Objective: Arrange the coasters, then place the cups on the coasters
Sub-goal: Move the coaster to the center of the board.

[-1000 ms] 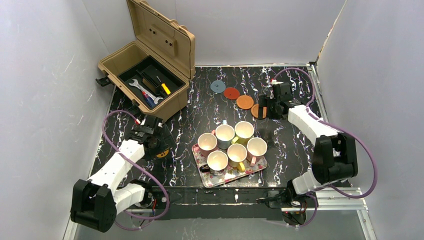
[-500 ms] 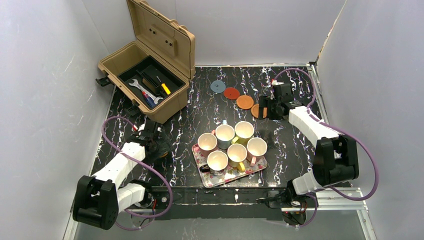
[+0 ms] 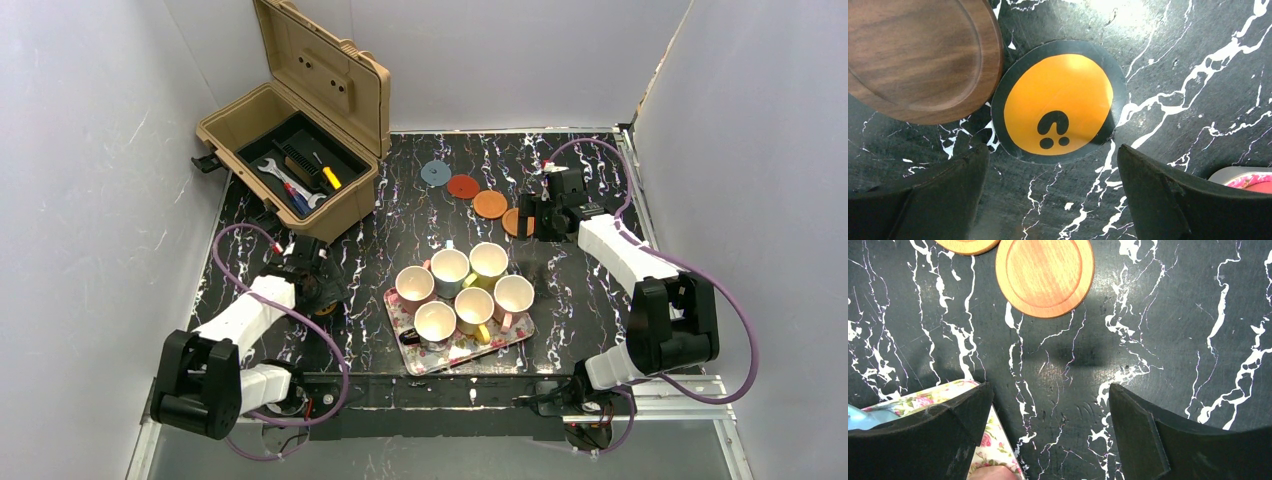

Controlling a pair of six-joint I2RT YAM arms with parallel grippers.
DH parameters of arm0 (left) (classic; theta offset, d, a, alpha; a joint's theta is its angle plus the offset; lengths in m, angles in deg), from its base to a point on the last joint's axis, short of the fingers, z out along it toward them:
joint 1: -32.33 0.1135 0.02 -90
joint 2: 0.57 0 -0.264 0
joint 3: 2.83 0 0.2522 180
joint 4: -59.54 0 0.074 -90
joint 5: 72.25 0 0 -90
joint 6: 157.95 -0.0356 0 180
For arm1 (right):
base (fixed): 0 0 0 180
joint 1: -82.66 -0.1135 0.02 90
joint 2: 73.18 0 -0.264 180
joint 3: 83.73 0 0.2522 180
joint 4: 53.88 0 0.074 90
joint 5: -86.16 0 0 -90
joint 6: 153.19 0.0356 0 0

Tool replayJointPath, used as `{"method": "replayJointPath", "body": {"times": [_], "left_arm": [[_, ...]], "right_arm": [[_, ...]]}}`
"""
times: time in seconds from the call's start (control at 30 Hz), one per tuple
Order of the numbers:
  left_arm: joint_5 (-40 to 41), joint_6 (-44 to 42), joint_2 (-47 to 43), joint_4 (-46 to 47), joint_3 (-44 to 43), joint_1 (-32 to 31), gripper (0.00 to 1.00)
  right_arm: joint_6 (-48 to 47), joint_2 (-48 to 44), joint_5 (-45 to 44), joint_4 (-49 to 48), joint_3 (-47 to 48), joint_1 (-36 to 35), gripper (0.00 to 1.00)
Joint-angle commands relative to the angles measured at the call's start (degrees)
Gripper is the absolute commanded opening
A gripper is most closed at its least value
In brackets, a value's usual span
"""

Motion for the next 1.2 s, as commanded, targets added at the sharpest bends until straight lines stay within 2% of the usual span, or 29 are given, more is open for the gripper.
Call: {"method": "replayJointPath", "body": {"times": [0.0, 0.47, 1.17], "left_arm": [[-2.4, -1.4, 2.2, 2.2, 0.3, 0.3, 0.96], [-4.1, -3.1, 8.3, 7.1, -2.6, -1.1, 0.86], [-3.5, -0.1, 21.1, 10.3, -12.8, -10.1, 0.83]], "right_arm": [[0.0, -1.6, 0.1, -0.6, -0.3, 0.2, 0.94], [0.3, -0.8, 0.8, -1.0, -0.2, 0.2, 0.94], [0.3, -0.4, 0.8, -0.4, 0.0, 0.2, 0.94]]}}
